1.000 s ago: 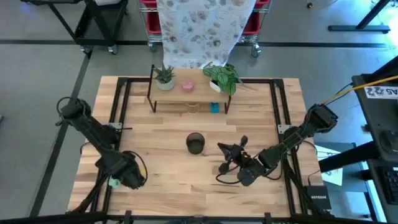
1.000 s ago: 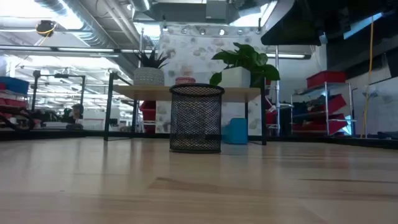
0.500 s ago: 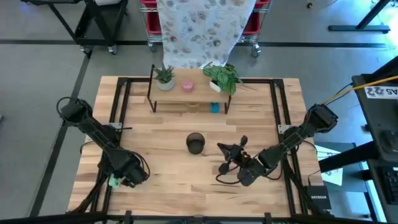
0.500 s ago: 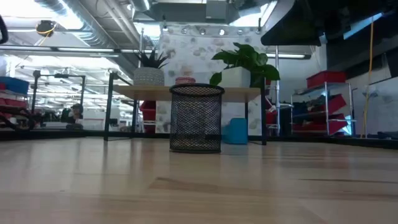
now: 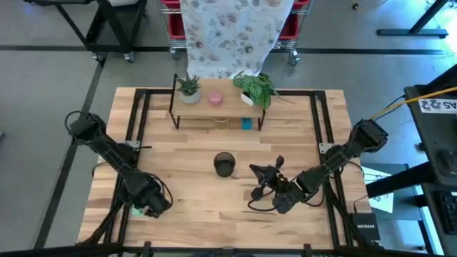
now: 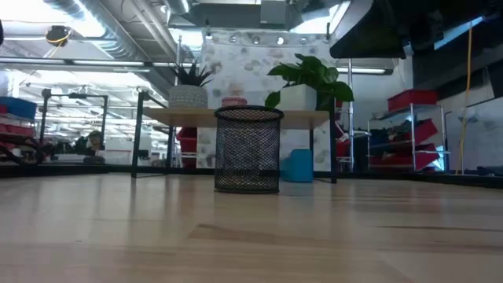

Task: Stock shelves
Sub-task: Put the light blue stapler under the shelf

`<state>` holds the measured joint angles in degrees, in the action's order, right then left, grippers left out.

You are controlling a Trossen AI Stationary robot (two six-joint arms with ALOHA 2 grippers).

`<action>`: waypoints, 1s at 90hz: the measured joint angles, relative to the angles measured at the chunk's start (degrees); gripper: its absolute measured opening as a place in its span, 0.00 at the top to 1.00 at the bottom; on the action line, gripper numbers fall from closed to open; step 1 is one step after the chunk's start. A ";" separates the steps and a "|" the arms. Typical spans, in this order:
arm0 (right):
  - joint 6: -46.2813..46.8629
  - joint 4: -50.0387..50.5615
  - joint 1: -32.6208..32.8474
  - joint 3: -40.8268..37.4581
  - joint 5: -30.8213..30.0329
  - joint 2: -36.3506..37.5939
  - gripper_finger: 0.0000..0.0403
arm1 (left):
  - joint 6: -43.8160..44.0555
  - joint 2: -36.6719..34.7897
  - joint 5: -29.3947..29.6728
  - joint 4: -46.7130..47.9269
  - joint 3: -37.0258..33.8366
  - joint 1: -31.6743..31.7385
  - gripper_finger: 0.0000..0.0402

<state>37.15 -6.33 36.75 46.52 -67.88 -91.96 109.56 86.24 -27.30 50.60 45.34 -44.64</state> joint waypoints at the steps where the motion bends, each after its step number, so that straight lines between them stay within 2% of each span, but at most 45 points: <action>1: 0.01 0.00 0.00 0.00 0.00 0.00 1.00 | -0.01 0.00 -0.06 0.26 0.00 0.00 0.28; 17: 0.04 0.04 -0.02 0.00 0.00 0.00 1.00 | -0.46 0.07 -1.45 3.09 0.11 0.02 0.28; 48: 0.06 0.07 -0.02 0.00 1.16 0.00 1.00 | 0.79 0.07 -2.92 0.03 -1.09 0.02 0.28; 64: 0.06 0.09 0.00 0.00 1.76 -0.86 1.00 | 3.23 0.07 -0.70 -8.21 -3.53 0.00 0.28; 90: 0.08 -1.23 -0.01 0.02 1.92 -3.51 1.00 | 2.72 0.04 4.79 -7.16 -3.67 0.13 0.28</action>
<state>37.23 -7.56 36.75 46.54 -65.95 -95.47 112.27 86.28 -22.51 43.43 41.67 -44.51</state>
